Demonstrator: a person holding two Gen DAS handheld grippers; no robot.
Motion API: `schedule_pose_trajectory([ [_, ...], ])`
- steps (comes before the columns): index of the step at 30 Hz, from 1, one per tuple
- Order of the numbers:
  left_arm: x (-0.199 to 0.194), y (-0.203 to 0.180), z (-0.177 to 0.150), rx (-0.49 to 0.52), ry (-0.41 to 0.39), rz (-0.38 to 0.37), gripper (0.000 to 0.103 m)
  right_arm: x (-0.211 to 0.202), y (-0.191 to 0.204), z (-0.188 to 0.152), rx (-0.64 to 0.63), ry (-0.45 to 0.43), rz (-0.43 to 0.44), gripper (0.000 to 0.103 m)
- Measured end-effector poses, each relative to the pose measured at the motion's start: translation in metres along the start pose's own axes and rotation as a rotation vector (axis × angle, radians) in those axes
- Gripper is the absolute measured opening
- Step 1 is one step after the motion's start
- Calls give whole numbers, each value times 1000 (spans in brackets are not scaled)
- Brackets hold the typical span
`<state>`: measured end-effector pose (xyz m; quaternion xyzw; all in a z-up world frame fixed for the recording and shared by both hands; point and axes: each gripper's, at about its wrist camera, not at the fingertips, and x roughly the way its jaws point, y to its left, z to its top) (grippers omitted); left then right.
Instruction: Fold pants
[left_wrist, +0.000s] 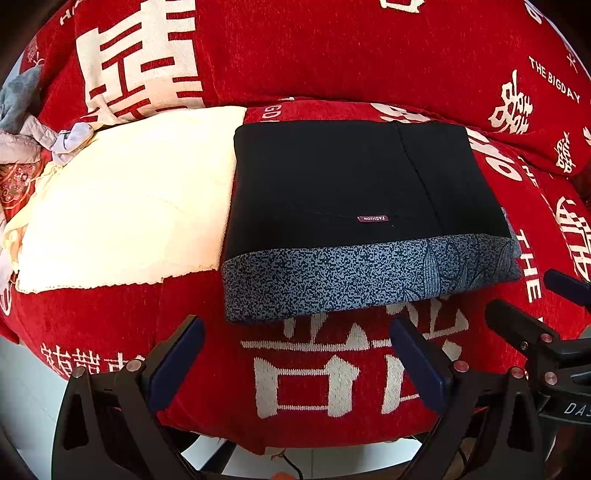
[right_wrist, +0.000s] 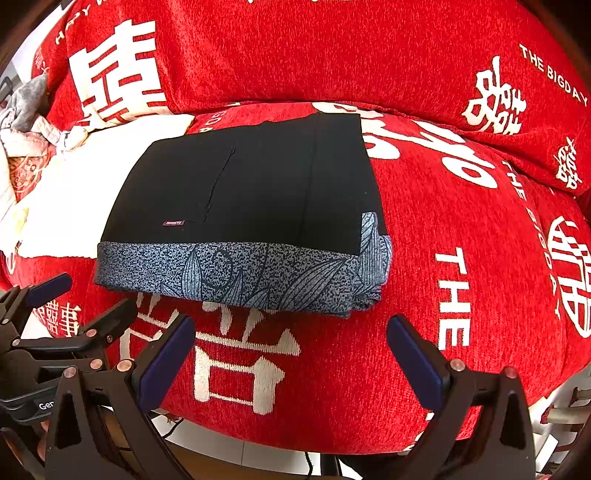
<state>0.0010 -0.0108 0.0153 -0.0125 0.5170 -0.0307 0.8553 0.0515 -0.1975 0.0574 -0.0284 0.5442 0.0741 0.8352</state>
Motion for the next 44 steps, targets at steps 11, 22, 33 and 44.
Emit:
schedule_pose_trajectory([
  [11, 0, 2, 1, 4, 3, -8, 101, -1, 1, 0, 0, 0, -1, 103],
  [22, -3, 0, 0, 3, 2, -14, 101, -7, 1, -1, -4, -5, 3, 103],
  [33, -14, 0, -6, 2, -23, -13, 101, -16, -1, -8, -13, -10, 3, 103],
  [44, 8, -1, -42, 7, -17, 20, 101, 10, 0, -49, -6, 20, -22, 103],
])
